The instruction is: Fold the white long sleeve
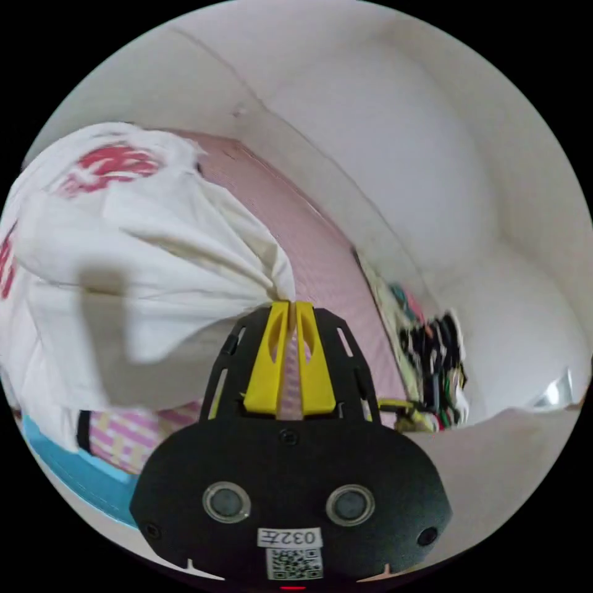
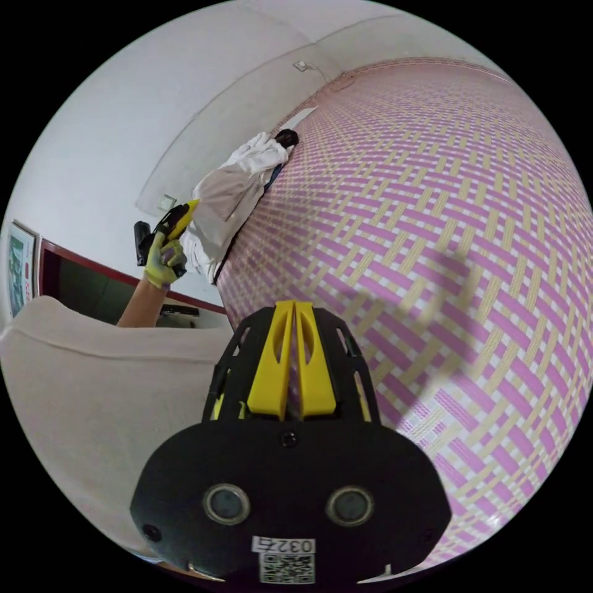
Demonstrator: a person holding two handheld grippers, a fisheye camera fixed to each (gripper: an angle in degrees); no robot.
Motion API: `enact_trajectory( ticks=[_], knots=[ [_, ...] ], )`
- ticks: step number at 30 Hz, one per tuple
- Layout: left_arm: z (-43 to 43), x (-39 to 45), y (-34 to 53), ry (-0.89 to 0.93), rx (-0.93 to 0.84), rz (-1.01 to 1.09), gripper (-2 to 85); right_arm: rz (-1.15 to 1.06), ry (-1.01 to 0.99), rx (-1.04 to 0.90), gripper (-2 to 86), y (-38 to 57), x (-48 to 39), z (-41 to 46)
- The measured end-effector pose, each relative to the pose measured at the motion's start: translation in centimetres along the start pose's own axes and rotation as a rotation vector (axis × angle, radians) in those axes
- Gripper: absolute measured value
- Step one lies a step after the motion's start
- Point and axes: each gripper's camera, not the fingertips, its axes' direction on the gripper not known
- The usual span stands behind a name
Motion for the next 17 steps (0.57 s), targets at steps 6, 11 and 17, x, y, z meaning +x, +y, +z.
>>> enact_trajectory(
  ticks=[6,11,17],
  knots=[
    [22.2,13.9,9.5,0.242,-0.719,0.248,3.7,0.100,-0.021,0.078,-1.0,2.9,4.8,-3.2],
    [20.8,11.4,12.0,0.197,-0.791,0.211,3.2,0.170,0.027,0.114,-0.9,6.7,7.1,-4.8],
    [15.2,2.6,10.7,0.170,-0.619,-0.081,2.9,0.135,0.170,0.164,2.2,7.4,6.8,-6.4]
  ],
)
